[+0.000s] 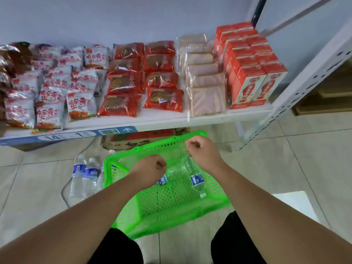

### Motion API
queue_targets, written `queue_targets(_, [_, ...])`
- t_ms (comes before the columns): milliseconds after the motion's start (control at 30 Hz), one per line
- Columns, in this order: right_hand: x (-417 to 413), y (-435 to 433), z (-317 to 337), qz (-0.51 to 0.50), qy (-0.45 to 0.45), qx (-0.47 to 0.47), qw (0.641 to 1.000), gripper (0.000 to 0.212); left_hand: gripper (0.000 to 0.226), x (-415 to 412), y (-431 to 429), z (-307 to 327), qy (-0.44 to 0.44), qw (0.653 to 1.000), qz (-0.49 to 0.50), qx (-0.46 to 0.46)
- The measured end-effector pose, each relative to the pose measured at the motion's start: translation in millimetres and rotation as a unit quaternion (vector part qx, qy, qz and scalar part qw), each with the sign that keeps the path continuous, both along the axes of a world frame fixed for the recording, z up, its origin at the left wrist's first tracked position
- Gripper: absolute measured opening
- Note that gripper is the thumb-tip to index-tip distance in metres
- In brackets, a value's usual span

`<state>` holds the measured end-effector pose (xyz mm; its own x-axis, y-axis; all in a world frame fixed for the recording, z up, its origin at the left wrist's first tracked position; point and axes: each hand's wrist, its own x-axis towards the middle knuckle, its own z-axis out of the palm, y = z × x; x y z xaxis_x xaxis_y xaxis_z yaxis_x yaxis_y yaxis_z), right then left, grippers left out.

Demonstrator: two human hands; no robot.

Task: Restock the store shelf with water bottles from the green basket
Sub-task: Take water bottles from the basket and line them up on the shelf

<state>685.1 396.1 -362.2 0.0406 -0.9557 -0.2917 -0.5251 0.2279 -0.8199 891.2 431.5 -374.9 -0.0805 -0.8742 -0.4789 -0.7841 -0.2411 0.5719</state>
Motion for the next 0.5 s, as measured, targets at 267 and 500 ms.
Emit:
queue_targets(267, [-14, 5, -132, 0.046, 0.022, 0.070, 0.996, 0.012, 0.023, 18, 5, -169, -0.060, 0.996, 0.029, 0.066])
queue_targets(500, [-21, 18, -153, 0.128, 0.045, 0.112, 0.984, 0.011, 0.040, 47, 13, -248, -0.157, 0.980, -0.033, 0.117])
